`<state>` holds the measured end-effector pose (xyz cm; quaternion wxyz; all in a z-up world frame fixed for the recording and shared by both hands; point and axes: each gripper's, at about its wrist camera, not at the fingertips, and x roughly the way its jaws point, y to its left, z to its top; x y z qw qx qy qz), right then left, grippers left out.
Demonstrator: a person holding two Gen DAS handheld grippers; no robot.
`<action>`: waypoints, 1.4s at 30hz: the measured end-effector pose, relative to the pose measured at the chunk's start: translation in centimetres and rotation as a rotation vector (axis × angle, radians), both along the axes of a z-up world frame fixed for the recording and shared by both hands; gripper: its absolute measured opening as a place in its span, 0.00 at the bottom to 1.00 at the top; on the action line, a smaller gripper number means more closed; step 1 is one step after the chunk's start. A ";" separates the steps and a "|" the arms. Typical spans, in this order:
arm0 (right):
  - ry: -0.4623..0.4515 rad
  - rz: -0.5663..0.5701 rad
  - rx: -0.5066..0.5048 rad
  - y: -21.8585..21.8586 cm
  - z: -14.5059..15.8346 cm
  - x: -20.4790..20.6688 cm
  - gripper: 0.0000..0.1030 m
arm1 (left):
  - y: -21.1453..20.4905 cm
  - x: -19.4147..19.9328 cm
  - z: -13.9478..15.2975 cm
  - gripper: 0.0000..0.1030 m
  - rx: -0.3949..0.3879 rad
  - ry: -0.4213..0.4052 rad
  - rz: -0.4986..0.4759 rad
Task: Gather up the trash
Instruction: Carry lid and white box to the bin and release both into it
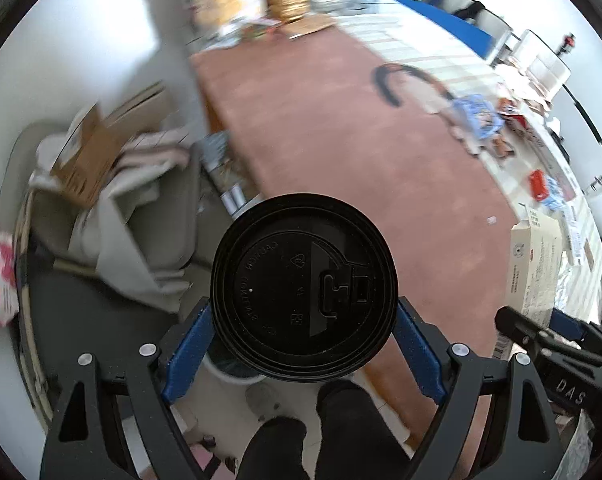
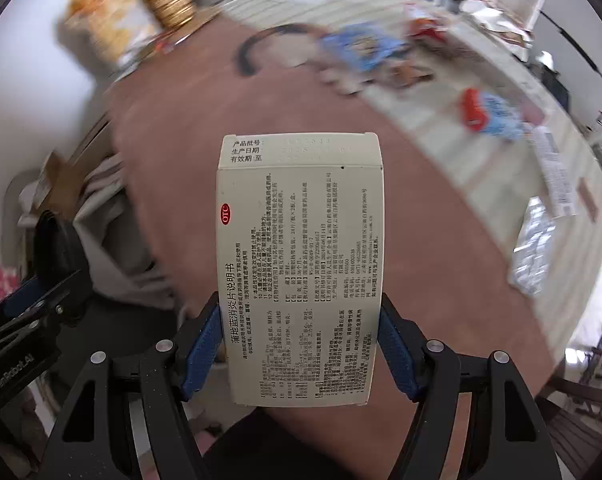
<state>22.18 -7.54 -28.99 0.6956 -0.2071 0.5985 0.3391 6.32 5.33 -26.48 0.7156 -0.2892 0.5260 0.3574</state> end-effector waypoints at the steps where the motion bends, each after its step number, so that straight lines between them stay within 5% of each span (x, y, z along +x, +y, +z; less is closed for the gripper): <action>1: 0.012 0.019 0.001 0.6 -0.6 -1.5 0.72 | 0.2 -1.2 -0.4 0.84 -0.005 0.005 0.015; 9: 0.136 0.189 -0.083 4.9 -9.4 -13.6 0.72 | 3.3 -13.1 -9.1 0.84 -0.114 0.051 0.207; 15: 0.197 0.280 -0.200 6.8 -20.7 -20.0 0.72 | 5.1 -21.9 -23.5 0.84 -0.359 0.042 0.397; 20: 0.257 0.306 -0.272 7.7 -31.3 -22.5 0.72 | 5.8 -25.2 -34.0 0.84 -0.503 -0.009 0.459; 26: 0.312 0.299 -0.311 9.3 -42.8 -23.7 0.72 | 7.6 -25.3 -43.0 0.93 -0.606 -0.093 0.473; 31: 0.383 0.322 -0.291 10.8 -48.6 -25.0 0.75 | 8.7 -26.3 -45.9 0.98 -0.583 -0.055 0.483; 33: 0.404 0.327 -0.286 11.1 -50.3 -25.5 1.00 | 8.5 -27.1 -46.2 0.98 -0.558 -0.026 0.496; 34: 0.405 0.330 -0.284 11.1 -50.9 -25.7 1.00 | 8.4 -27.7 -46.1 0.98 -0.535 0.000 0.498; 42: 0.251 0.406 -0.340 11.4 -48.6 -26.5 1.00 | 7.1 -29.0 -41.6 0.98 -0.365 0.190 0.455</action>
